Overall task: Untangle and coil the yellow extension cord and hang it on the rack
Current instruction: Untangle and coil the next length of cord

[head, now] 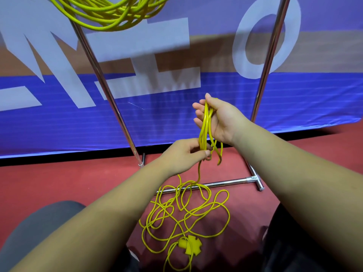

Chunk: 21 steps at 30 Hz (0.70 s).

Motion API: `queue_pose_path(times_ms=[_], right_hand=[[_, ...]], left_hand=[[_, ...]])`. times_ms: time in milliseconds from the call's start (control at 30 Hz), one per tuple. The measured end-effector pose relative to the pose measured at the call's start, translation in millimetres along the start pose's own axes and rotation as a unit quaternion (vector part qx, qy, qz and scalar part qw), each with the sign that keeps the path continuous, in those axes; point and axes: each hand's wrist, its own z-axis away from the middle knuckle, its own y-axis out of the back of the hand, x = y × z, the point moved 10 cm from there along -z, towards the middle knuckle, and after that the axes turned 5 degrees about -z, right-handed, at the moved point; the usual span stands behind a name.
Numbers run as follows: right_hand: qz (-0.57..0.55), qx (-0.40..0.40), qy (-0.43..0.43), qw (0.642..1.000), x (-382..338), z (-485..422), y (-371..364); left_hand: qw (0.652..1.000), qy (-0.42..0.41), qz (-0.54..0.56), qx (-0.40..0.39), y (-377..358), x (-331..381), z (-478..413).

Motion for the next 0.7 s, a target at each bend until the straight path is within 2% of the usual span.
queue_pose_path(times_ms=[233,367,433,500,567,633,700], right_hand=[[0.013,-0.004,-0.023,1.000,4.0,-6.1,-0.5],[0.001,-0.013,-0.046,0.999,3.1,-6.6,0.5],[0.002,-0.005,-0.049,0.999,1.0,-5.6,3.7],[0.001,-0.005,-0.054,0.999,-0.4,-4.4,5.2],[-0.003,-0.015,-0.062,0.998,-2.8,-2.1,5.2],[-0.004,-0.029,-0.069,0.997,-7.5,1.0,4.8],[-0.006,-0.034,-0.071,0.997,-14.0,4.3,6.8]], left_hand=[[0.994,0.045,-0.093,0.028,2.4,-13.9,-3.6],[0.993,0.067,-0.097,0.012,-2.4,-18.1,-3.9],[0.990,0.113,-0.085,-0.011,-14.6,-33.5,-3.6],[0.982,0.174,-0.072,0.000,-20.5,-55.1,-2.7],[0.972,0.193,-0.135,0.015,-17.6,-70.2,-3.2],[0.956,0.183,-0.224,-0.042,-23.7,-85.8,-2.4],[0.921,0.187,-0.301,-0.162,-37.0,-110.7,7.7]])
